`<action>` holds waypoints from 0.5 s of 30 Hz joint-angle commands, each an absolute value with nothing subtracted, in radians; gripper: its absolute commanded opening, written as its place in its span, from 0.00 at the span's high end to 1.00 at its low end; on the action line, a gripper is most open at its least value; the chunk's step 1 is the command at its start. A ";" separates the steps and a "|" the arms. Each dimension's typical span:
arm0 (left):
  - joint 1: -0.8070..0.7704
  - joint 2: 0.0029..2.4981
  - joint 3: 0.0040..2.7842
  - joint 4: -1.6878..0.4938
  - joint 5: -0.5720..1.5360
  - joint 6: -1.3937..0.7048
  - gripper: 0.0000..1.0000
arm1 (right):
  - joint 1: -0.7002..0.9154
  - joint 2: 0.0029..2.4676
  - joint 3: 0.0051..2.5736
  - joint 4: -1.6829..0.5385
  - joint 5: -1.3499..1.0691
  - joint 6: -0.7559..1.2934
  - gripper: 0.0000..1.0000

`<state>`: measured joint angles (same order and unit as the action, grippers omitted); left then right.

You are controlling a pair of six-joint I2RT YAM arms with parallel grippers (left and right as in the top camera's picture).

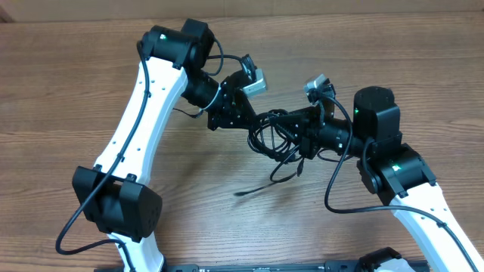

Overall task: Untangle cables
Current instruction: 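Open the left gripper and pull it away, leaving coil in right gripper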

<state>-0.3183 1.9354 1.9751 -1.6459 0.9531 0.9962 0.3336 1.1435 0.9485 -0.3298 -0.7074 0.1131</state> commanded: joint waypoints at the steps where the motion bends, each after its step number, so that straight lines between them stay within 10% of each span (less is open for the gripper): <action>1: -0.318 1.896 1.996 -1.652 1.200 0.958 0.96 | 0.332 1.143 0.970 -0.354 -0.696 0.070 0.96; 15: -0.206 1.896 2.014 -1.642 1.581 0.640 0.96 | 0.332 1.143 0.970 -0.424 -0.681 0.024 0.96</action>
